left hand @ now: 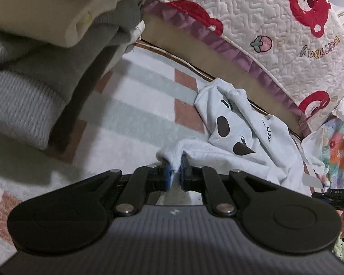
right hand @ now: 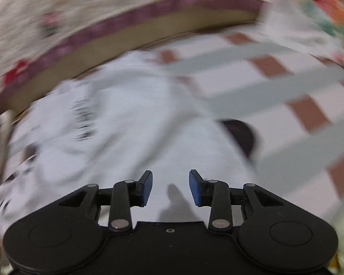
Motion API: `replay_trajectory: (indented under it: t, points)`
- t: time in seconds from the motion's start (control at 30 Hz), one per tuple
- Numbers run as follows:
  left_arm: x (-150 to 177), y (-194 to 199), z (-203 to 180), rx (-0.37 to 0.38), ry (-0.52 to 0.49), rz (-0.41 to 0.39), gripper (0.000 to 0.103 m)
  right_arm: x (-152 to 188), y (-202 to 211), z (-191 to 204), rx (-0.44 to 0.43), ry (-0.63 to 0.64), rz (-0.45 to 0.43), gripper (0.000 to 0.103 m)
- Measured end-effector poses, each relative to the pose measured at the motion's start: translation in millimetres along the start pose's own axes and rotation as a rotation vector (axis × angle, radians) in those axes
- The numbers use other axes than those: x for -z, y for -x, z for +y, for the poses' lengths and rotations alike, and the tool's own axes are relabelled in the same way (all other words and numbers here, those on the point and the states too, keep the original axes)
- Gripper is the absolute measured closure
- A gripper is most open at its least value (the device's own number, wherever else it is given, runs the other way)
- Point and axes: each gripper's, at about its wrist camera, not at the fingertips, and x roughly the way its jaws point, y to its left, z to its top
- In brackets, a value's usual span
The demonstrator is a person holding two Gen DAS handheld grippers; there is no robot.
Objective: Fold clothes
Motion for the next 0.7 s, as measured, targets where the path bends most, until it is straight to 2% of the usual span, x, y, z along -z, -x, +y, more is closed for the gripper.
replay_trajectory:
  t: [0.07,0.13,0.23,0.27,0.37,0.43,0.5,0.53,0.57,0.6,0.67,0.7]
  points:
    - [1.9,1.6,3.1,0.003,0.001,0.002,0.096,3.3,-1.3,-10.4,0.041,-0.006,-0.001,0.06]
    - [3.7,0.4,6.0,0.002,0.008,0.007,0.095,6.6,-2.6,-20.8,0.082,-0.012,-0.003,0.052]
    - [6.5,-3.9,7.7,-0.002,0.013,0.028,0.095,11.7,-4.2,-35.7,0.137,-0.019,-0.006,0.051]
    - [7.4,-5.5,8.1,-0.003,0.013,0.036,0.095,12.6,-5.1,-38.4,0.137,-0.01,-0.01,0.05]
    - [11.9,-15.6,6.5,-0.032,-0.006,0.088,0.095,5.9,-20.1,-44.6,0.114,0.075,0.006,0.035]
    - [16.7,-19.0,4.0,-0.041,-0.027,0.106,0.094,-1.5,-38.4,-49.4,0.126,0.133,0.058,0.032]
    - [19.8,-22.1,2.8,-0.039,-0.032,0.125,0.093,-4.9,-46.1,-54.2,0.108,0.109,0.062,0.028]
    - [21.0,-23.6,2.3,-0.038,-0.034,0.133,0.093,-5.4,-45.8,-54.8,0.09,0.094,0.053,0.043]
    - [21.9,-25.6,1.9,-0.041,-0.034,0.142,0.086,-5.3,-42.9,-51.3,0.07,0.107,0.042,0.067]
    - [22.7,-28.0,1.8,-0.046,-0.032,0.153,0.072,-5.5,-39.1,-46.2,0.044,0.132,0.03,0.095]
    - [24.8,-32.7,1.7,-0.041,-0.026,0.174,0.052,-8.6,-20.3,-34.9,0.001,0.17,-0.058,0.096]
    - [26.3,-34.9,1.5,-0.031,-0.022,0.184,0.05,-11.1,-3.2,-31.5,-0.006,0.173,-0.137,0.096]
